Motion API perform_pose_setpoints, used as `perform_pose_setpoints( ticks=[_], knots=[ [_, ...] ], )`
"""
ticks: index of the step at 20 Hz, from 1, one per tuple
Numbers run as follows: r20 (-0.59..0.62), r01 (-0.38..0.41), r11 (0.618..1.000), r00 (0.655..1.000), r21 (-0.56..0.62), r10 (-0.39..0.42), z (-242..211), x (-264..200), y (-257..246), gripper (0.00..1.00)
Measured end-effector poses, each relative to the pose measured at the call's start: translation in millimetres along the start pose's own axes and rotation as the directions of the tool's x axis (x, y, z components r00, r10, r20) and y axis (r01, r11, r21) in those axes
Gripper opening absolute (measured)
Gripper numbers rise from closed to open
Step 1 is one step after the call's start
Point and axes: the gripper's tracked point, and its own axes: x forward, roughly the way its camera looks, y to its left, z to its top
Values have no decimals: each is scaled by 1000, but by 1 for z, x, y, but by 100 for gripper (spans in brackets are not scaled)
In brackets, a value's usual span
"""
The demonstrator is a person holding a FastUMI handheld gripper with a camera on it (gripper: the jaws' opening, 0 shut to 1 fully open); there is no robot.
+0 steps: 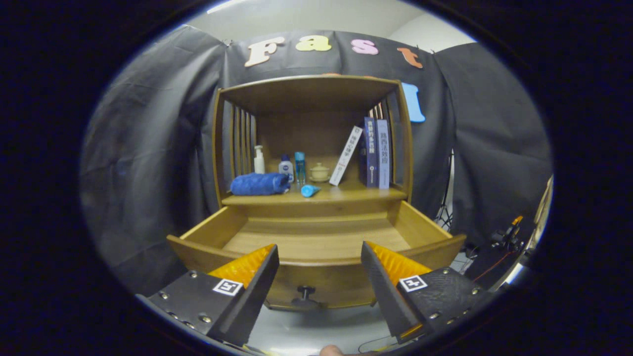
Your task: Pull open the drawer, take out the items inside it, and place them on the countertop above the cabinet.
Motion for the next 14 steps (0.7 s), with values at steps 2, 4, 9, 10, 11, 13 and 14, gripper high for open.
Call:
perform_pose_setpoints(
  ticks=[2, 4, 9, 10, 11, 13, 14],
  knots=[
    [-37, -7, 1000, 999, -6, 7, -19, -1, 8, 99],
    [-73, -13, 1000, 997, -20, 11, -33, 1, 12, 99],
    [-127, -1, 1000, 992, -4, 1, -60, 12, 11, 99],
    [-134, 2, 1000, 991, 1, -2, -62, 14, 11, 99],
    [-135, 3, 1000, 991, 6, -2, -63, 16, 11, 99],
    [-134, -3, 1000, 991, 14, 4, -65, 22, 17, 99],
    [-136, -1, 1000, 991, 10, 3, -66, 25, 18, 99]
  ],
)
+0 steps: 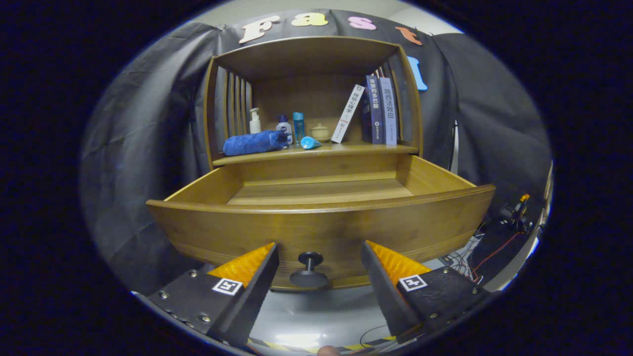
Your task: Pull open the drawer, take out the items inside it, and place them on the countertop above the cabinet.
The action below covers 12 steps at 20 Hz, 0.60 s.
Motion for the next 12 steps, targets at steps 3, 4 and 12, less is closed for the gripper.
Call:
perform_pose_setpoints(
  ticks=[3, 4, 12],
  knots=[
    [15, 33, 999, 999, -4, -33, -3, 5, 3, 100],
    [17, 38, 999, 999, -18, -38, -6, 5, 4, 99],
    [-19, 10, 1000, 1000, -6, -10, -25, 21, 15, 99]
  ],
)
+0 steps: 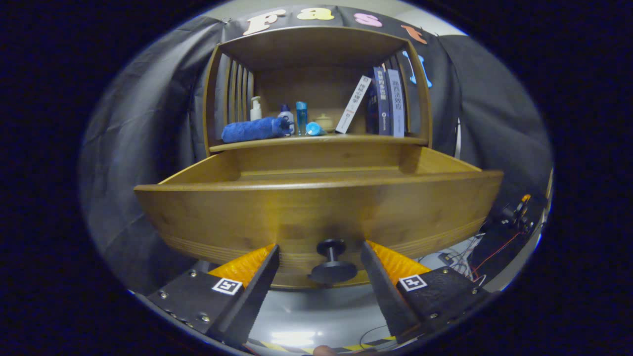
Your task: Pull open the drawer, take out the items inside it, and place them on the countertop above the cabinet.
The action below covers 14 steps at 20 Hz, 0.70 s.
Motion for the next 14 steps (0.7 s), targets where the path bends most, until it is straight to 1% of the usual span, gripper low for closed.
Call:
perform_pose_setpoints(
  ticks=[2, 5, 8, 14],
  knots=[
    [21, 1, 1000, 1000, -14, -1, 2, 1, 0, 99],
    [21, 1, 1000, 1000, -23, -1, 5, 6, 1, 99],
    [12, -3, 1000, 1000, -11, 3, 9, 18, 1, 99],
    [32, -20, 1000, 999, -9, 20, 23, 49, -1, 99]
  ],
)
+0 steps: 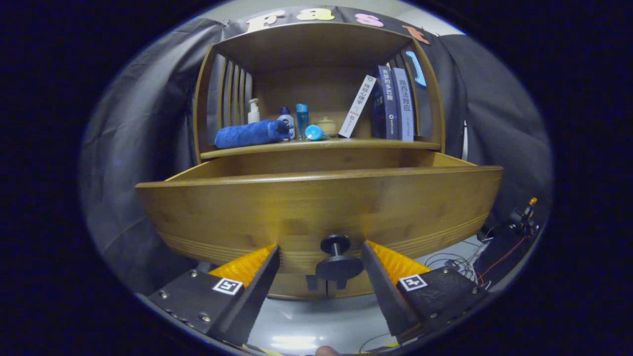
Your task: Pull open the drawer, take out the items inside it, and place them on the countertop above the cabinet.
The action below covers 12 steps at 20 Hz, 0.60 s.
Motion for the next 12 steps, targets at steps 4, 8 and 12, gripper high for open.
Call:
perform_pose_setpoints(
  ticks=[4, 8, 12],
  knots=[
    [16, 12, 1000, 1000, 3, -12, 15, 28, 9, 99],
    [11, 20, 1000, 1000, 1, -20, 20, 49, 12, 99],
    [-7, 18, 1000, 1000, 0, -18, 26, 70, 13, 99]
  ],
)
